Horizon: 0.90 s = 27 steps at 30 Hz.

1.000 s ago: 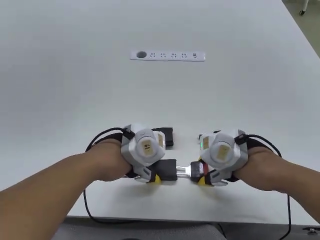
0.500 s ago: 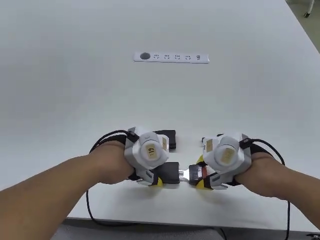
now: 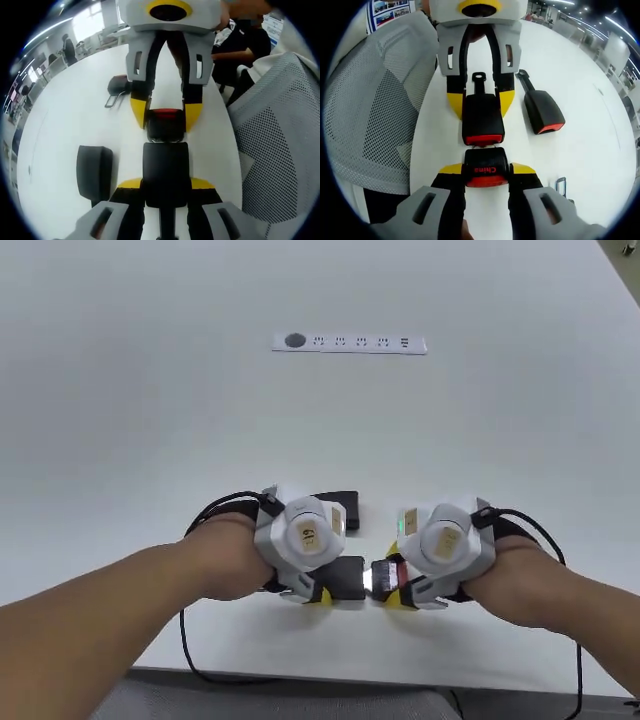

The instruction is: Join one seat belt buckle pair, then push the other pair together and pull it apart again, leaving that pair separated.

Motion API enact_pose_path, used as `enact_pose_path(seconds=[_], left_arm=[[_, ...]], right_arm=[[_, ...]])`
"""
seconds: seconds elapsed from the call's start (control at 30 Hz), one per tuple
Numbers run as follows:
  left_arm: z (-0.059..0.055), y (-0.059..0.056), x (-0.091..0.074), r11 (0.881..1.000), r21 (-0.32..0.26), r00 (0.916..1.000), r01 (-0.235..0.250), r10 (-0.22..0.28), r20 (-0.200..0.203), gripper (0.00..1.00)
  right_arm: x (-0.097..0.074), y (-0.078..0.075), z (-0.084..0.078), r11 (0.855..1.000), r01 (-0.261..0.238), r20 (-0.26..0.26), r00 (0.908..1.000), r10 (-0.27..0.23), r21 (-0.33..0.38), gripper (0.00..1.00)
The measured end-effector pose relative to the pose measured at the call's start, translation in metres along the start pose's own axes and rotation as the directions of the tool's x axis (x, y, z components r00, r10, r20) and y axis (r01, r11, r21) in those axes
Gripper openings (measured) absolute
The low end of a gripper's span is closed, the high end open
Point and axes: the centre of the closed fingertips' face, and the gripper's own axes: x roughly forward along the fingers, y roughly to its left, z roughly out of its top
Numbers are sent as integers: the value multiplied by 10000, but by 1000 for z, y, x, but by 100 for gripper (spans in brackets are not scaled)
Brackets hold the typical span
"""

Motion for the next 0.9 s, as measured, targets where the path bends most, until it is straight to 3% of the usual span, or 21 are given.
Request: enact_pose_path(seconds=[0.2, 0.3, 0.9], left_arm=[[-1, -1, -1, 10000, -83, 10000, -52, 51, -47, 32], [-3, -2, -2, 9996, -181, 9991, -240, 246, 356, 31], [-3, 1, -3, 9998, -218, 10000, 15, -14, 61, 30]], right_arm=[[0, -2, -2, 10000, 1, -43, 10000, -1, -1, 30], [-2, -2, -4, 9998, -16, -141, 9999, 13, -206, 29], [-7, -3, -4, 9999, 91, -468, 9989, -93, -57, 29]])
